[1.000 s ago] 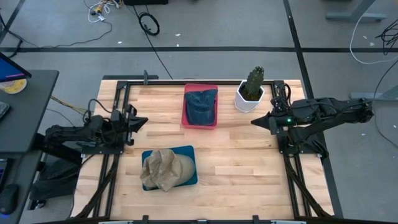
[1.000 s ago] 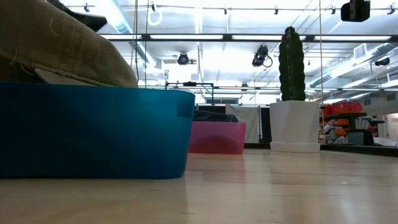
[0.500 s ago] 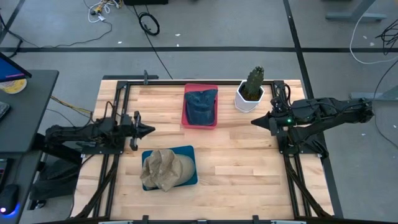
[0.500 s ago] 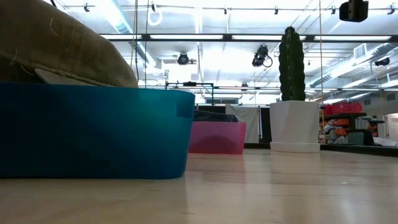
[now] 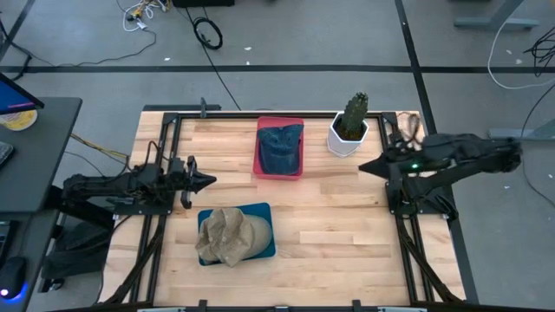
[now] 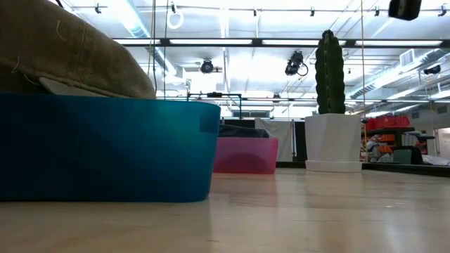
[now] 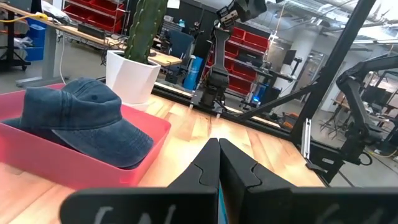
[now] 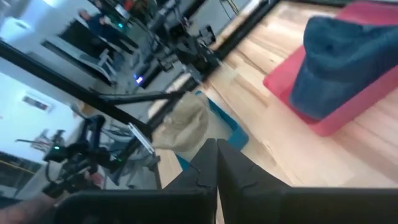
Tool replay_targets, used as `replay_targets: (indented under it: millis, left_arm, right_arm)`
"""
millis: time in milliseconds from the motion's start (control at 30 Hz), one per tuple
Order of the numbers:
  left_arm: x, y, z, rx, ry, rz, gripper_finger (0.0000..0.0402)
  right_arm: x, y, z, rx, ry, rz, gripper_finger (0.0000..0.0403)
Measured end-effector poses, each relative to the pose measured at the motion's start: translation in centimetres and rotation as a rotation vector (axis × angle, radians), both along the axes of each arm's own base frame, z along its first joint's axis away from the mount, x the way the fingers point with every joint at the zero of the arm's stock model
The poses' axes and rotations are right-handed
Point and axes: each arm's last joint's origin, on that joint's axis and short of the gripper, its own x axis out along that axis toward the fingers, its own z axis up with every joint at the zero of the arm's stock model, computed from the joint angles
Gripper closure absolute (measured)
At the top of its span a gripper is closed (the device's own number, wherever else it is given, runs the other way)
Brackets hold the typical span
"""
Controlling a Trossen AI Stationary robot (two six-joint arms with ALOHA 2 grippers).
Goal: Pick & Place hat
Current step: Return to Home Position
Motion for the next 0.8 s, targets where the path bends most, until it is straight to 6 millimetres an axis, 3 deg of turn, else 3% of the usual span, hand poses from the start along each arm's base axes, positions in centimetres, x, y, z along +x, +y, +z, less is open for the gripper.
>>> replay_targets:
  millis: [167, 267, 567, 800]
  left_arm:
    - [0.0, 0.0, 0.0, 0.0, 0.0, 0.002, 0.0399]
    - [0.0, 0.0, 0.0, 0.0, 0.0, 0.002, 0.0399]
    - [0.0, 0.0, 0.0, 0.0, -0.001, 0.002, 0.0399]
    - [0.0, 0.0, 0.0, 0.0, -0.002, 0.002, 0.0399]
  right_arm:
    - [-2.5, -0.7, 0.7, -0.036, -0.089, -0.019, 0.0401]
    - [-2.9, -0.8, 0.8, -0.065, -0.211, -0.01, 0.0402]
    - [-1.4, -0.1, -3.6, -0.114, -0.713, 0.066, 0.0402]
    - [-4.2, -0.8, -5.4, -0.167, -0.868, 0.019, 0.0403]
